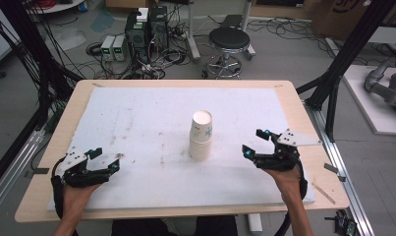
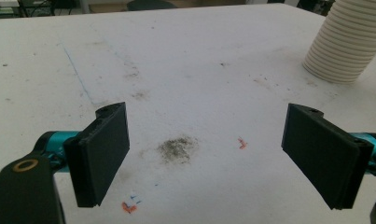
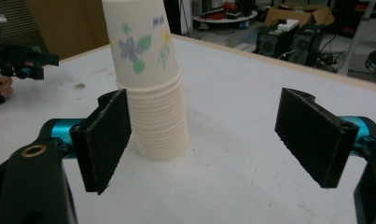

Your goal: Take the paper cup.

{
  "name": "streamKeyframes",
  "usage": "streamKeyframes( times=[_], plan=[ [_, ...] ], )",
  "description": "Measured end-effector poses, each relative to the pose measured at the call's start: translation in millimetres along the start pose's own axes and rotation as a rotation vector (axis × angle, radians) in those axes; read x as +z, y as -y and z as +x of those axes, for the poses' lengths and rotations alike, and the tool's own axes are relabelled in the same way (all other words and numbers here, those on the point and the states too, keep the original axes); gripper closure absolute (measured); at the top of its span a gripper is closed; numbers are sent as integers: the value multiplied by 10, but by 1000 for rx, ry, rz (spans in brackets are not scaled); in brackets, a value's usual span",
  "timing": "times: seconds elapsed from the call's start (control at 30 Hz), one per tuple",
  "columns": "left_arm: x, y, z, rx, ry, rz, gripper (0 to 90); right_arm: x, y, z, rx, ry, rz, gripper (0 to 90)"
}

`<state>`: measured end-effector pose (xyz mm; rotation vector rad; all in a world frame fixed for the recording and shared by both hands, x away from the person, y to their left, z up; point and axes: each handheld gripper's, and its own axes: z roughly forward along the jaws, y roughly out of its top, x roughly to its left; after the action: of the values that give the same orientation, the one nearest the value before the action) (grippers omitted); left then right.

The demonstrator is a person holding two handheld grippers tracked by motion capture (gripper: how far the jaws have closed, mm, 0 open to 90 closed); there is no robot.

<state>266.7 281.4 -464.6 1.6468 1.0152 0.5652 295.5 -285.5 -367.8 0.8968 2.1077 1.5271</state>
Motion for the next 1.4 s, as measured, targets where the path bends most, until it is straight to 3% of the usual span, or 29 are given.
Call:
streamKeyframes(
  times=[0.13, 0.4, 0.57, 0.77, 0.8, 0.93, 1.03, 1.07, 1.3, 1.4],
  plan=[
    [-1, 1, -2, 1, 1, -2, 150, -90, -338, -24, -35, -9, -10, 187],
    [-3, 1, -6, 3, 3, -2, 150, -128, -679, -61, -62, -21, -18, 187],
    [-2, 0, -7, 9, 3, 0, 150, -103, -878, -40, -87, -38, 7, 187],
    [5, -1, -5, 4, 4, 5, 150, 16, -1097, -34, -124, -85, 77, 187],
    [7, -2, -4, 2, 4, 7, 150, 96, -1181, -33, -150, -117, 125, 187],
    [8, -3, -6, 4, 5, 8, 150, 220, -1304, -24, -187, -137, 189, 187],
    [7, -2, -10, 7, 5, 6, 150, 269, -1361, -17, -189, -142, 208, 187],
    [6, -2, -11, 9, 5, 6, 150, 319, -1417, -13, -192, -165, 227, 187],
    [8, -3, -11, 10, 6, 9, 150, 458, -1487, 23, -202, -208, 275, 187],
    [11, -5, -7, 12, 7, 13, 150, 564, -1503, 55, -215, -239, 323, 188]
  ],
)
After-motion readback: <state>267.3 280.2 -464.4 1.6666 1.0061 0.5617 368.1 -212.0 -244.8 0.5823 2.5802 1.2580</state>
